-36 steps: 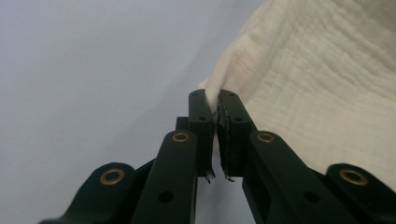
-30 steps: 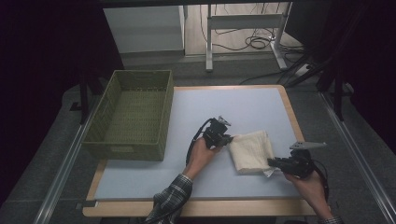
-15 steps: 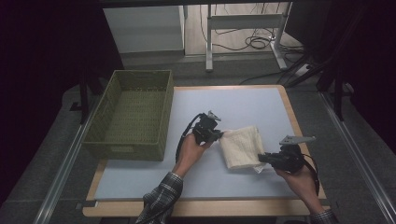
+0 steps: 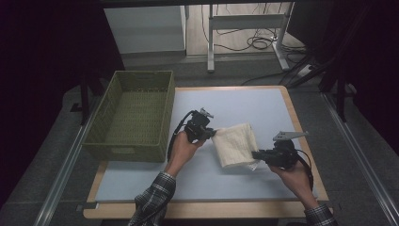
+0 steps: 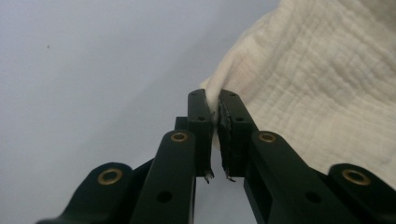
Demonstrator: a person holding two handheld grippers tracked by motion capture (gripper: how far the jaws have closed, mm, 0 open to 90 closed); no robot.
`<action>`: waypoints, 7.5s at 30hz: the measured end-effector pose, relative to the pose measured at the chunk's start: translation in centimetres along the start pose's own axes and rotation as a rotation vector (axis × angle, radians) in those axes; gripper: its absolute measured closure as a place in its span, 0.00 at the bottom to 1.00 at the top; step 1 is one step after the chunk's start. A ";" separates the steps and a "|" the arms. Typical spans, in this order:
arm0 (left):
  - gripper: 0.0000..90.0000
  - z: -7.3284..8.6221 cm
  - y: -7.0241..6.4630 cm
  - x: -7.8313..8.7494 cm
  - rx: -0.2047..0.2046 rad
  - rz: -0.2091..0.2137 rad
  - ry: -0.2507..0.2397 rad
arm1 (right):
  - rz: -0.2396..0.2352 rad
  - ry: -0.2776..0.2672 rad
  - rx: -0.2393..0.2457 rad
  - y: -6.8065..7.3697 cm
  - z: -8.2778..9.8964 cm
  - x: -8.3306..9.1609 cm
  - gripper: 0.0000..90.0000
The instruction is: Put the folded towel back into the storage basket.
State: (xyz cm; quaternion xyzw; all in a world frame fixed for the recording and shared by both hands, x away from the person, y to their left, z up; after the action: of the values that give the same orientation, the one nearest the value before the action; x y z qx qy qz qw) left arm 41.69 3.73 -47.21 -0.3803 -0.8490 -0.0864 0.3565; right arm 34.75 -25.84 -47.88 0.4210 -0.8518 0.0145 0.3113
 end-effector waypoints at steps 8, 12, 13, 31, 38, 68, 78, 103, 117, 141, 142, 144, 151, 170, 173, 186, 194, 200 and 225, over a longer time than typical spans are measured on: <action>0.93 -1.1 1.3 2.2 0.017 0.000 0.054 | -0.039 -0.010 -0.007 0.5 -1.3 -0.7 0.91; 0.93 -1.6 1.8 3.3 0.022 -0.001 0.078 | -0.054 -0.010 -0.006 0.8 -1.9 -1.1 0.91; 0.93 -1.7 2.0 3.6 0.022 -0.003 0.083 | -0.052 -0.008 -0.002 0.9 -2.1 -1.2 0.91; 0.93 -2.0 5.4 8.1 0.044 -0.054 0.101 | -0.105 -0.005 0.030 3.0 -5.7 -4.6 0.91; 0.93 -2.2 6.6 10.3 0.055 -0.083 0.081 | -0.142 -0.010 0.019 3.5 -7.4 -5.7 0.91; 0.94 -1.5 11.3 18.1 0.106 -0.241 0.026 | -0.238 -0.034 0.030 7.4 -13.9 -11.1 0.91; 0.95 -0.2 13.4 20.3 0.148 -0.328 0.013 | -0.245 -0.037 0.048 9.9 -15.7 -14.0 0.91; 0.95 4.9 18.4 21.4 0.200 -0.487 0.077 | -0.174 0.048 0.020 17.7 -16.5 -24.1 0.91; 0.94 7.0 19.3 20.0 0.174 -0.493 0.065 | -0.088 0.162 0.020 20.7 -16.4 -27.8 0.90; 0.61 8.1 20.0 16.0 0.186 -0.462 0.080 | -0.038 0.186 0.024 20.0 -17.2 -27.4 0.65; 0.60 8.0 20.0 15.9 0.188 -0.457 0.084 | -0.040 0.180 0.035 20.0 -17.2 -27.2 0.64; 0.56 8.0 19.9 15.8 0.193 -0.450 0.082 | -0.042 0.172 0.053 19.8 -17.3 -26.9 0.61; 0.44 7.6 19.7 15.4 0.230 -0.401 0.088 | -0.049 0.147 0.085 19.5 -17.5 -25.7 0.54; 0.22 6.2 18.2 14.2 0.256 -0.302 0.080 | -0.044 0.085 0.160 16.6 -16.9 -20.8 0.33; 0.18 6.0 18.0 14.2 0.268 -0.284 0.065 | -0.043 0.083 0.161 15.9 -16.5 -20.0 0.32; 0.09 4.8 16.9 14.3 0.299 -0.246 0.032 | -0.056 0.068 0.170 13.3 -14.3 -17.2 0.22; 0.08 3.8 15.1 14.0 0.226 -0.221 0.029 | -0.069 0.065 0.187 11.5 -12.7 -15.7 0.19; 0.06 2.7 13.9 14.0 0.201 -0.209 -0.009 | -0.072 0.072 0.199 10.7 -11.4 -14.5 0.17; 0.03 -0.5 5.5 10.0 0.025 -0.110 -0.048 | -0.015 0.053 0.223 5.7 -6.7 -8.3 0.11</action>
State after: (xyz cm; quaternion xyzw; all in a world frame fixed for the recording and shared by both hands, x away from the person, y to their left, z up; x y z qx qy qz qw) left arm 41.28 13.19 -40.86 -0.3306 -0.8780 -0.0861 0.3353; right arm 37.81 -14.31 -45.64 0.4588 -0.8333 0.1178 0.2851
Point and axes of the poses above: each handheld gripper's, and its own axes: x roughly backward along the jaws, z roughly out of its underside, y roughly to its left, the point moved 1 cm from there along -x, roughly forward along the jaws, and after that the axes turned 6 degrees about -y, right-handed, at the moved point
